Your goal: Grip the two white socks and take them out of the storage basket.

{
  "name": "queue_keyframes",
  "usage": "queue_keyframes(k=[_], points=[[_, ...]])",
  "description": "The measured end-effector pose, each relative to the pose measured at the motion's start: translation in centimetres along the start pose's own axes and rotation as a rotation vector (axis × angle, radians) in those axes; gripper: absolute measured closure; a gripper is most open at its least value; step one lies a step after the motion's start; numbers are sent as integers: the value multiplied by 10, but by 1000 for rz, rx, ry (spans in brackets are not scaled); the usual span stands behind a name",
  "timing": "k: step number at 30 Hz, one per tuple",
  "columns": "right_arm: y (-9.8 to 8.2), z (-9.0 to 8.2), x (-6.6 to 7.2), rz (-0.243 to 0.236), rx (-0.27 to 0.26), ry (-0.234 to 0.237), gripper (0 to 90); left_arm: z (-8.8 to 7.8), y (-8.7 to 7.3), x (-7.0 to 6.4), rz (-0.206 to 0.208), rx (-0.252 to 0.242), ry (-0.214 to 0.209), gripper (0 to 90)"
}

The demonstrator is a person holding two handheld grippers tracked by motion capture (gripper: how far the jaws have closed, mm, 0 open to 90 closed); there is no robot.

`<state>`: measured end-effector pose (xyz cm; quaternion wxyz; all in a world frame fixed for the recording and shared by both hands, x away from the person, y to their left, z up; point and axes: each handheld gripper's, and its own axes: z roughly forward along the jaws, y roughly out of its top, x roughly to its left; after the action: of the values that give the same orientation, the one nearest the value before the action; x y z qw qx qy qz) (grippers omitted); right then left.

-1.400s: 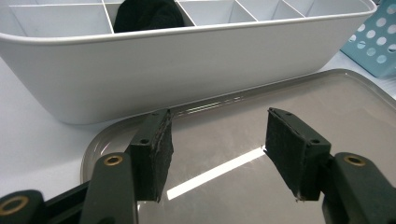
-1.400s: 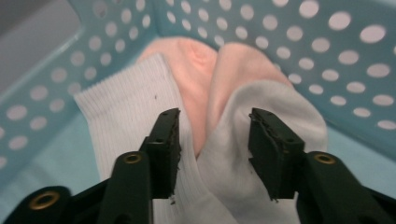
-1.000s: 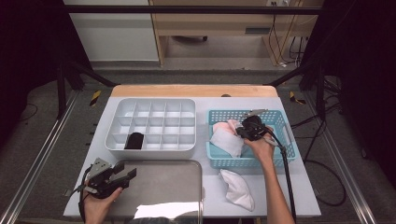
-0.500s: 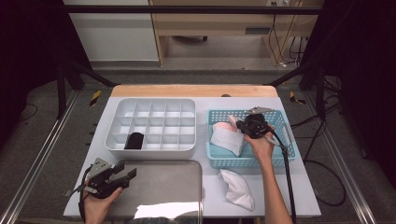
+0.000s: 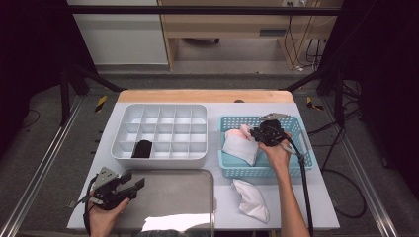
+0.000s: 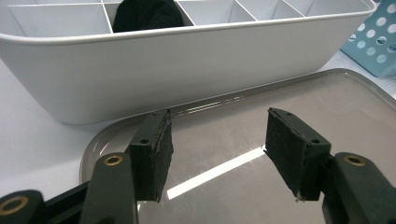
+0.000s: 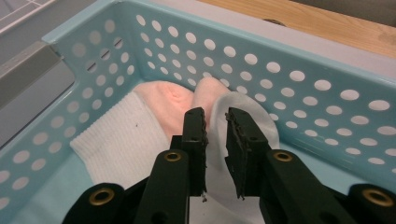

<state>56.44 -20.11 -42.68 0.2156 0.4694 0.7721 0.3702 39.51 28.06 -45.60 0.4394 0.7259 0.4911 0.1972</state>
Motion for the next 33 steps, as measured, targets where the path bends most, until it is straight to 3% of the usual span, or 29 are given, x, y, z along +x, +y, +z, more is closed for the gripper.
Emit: queue_keyframes(k=[9,16,19,23,25,27,30,33], points=[[-2,7,2,-10,33,4,872,-1,0,1,-3,-1,1,400],[7,-17,-1,10,-92,-23,880,0,0,0,-1,1,0,400],[13,-24,-1,5,-154,-14,881,0,0,0,-1,3,1,400],[21,-22,6,-12,-184,22,880,0,0,1,-5,1,0,400],[20,-14,10,-15,-159,45,878,0,0,1,-5,1,-1,400],[14,-1,12,-42,-69,36,868,0,0,1,-4,1,-1,400],[7,10,13,-50,-1,56,845,0,0,1,-4,1,-1,399],[6,13,14,-64,31,70,804,0,0,1,-4,1,-1,399]])
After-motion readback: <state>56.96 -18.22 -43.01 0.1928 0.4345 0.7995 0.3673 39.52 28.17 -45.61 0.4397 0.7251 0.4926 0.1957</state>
